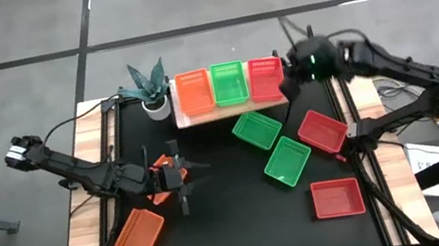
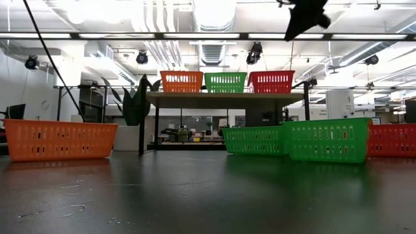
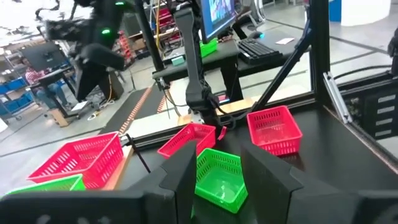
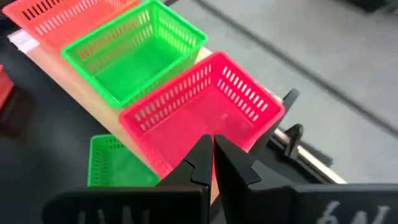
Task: Stack baskets on shelf by color
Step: Put the bottom left red bin on the shelf
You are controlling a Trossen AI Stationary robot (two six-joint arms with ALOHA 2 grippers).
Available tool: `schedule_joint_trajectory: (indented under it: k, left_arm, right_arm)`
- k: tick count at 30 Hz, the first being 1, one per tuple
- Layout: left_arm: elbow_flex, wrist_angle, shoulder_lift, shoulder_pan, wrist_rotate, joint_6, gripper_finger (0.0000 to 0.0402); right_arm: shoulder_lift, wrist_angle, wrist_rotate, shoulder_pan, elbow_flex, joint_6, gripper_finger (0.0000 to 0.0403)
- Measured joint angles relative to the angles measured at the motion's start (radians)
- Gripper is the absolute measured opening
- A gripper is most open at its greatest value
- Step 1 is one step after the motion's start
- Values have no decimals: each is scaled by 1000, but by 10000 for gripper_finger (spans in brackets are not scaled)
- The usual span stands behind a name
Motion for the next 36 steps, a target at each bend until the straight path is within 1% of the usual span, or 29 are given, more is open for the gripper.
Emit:
schedule_joint_trajectory:
  k: [3,5,9,12,17,26,36]
  left_arm:
    - [0,-1,0,0,0,16,109]
    - [0,-2,-1,0,0,16,109]
    - [0,-4,-1,0,0,17,109]
    - [0,-4,-1,0,0,18,109]
    - [0,-4,-2,0,0,31,109]
    - [0,21,-8,0,0,70,109]
    - [0,22,-10,0,0,69,109]
  right_arm:
    - [65,-17,-182,-150,46,-59,9]
    - [107,-48,-256,-241,65,-93,9]
    - [183,-114,-314,-387,82,-133,9]
    - [226,-149,-335,-452,82,-162,9]
    - [266,-138,-337,-491,82,-194,9]
    - [310,-63,-336,-491,85,-207,9]
    - [323,-40,-337,-489,85,-212,9]
